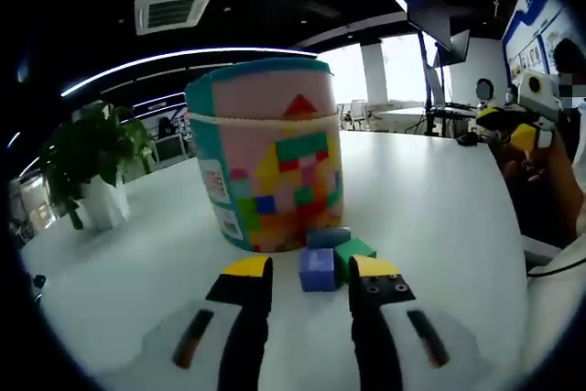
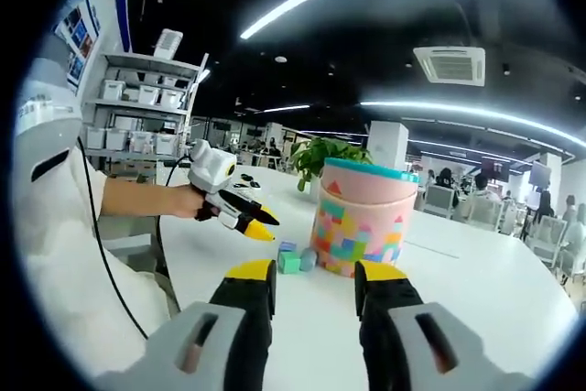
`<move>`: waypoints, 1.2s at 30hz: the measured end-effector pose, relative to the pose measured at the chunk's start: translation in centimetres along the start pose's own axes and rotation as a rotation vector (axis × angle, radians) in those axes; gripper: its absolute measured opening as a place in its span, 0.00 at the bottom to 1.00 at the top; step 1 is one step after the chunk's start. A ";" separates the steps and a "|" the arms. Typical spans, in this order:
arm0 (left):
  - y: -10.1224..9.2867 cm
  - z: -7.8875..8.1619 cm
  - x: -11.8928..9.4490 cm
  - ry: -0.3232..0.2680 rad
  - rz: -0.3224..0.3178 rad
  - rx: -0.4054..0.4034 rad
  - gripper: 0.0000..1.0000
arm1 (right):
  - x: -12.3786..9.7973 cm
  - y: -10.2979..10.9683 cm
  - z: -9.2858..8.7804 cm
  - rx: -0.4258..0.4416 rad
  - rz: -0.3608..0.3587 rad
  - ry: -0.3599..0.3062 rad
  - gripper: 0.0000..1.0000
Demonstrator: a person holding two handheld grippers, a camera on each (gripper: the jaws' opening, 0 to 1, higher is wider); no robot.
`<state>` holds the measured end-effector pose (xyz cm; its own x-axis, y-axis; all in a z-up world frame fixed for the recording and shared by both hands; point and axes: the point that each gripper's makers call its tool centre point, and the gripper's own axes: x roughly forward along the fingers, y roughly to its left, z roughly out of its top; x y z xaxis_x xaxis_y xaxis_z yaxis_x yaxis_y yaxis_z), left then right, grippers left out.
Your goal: Arrange the toys in the designated storage area by placing each visible toy with the group until no toy remains scattered across the table.
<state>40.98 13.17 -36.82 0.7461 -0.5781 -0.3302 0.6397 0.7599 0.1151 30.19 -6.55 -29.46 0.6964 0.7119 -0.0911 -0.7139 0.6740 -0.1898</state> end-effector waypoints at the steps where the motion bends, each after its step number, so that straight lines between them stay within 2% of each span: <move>1: 0.1 0.0 0.0 0.000 0.003 0.003 0.34 | 0.0 0.0 0.0 0.000 0.000 0.000 0.35; 8: 0.0 0.1 0.4 0.004 -0.001 0.010 0.34 | 0.1 0.1 0.0 -0.001 0.004 0.001 0.34; 24: 0.6 -2.2 2.7 0.069 0.000 0.016 0.29 | 0.1 0.1 -0.2 0.001 0.002 0.003 0.34; 26: 1.0 -2.2 2.9 0.067 0.000 0.017 0.27 | 0.1 0.0 -0.3 0.006 0.001 0.002 0.34; 29: 0.3 -1.9 3.5 0.041 -0.060 0.016 0.26 | 0.3 0.0 -0.7 0.009 0.003 0.012 0.34; 32: -0.2 -2.0 3.7 0.048 -0.059 0.043 0.22 | 0.2 0.0 -0.5 0.002 -0.001 0.010 0.34; 36: -0.5 -1.8 3.5 0.031 -0.057 0.009 0.21 | 0.0 -0.1 -0.2 0.000 -0.005 0.000 0.33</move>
<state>42.97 11.33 -39.75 0.7025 -0.6108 -0.3653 0.6829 0.7231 0.1040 30.26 -6.67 -29.62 0.7002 0.7083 -0.0896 -0.7100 0.6778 -0.1907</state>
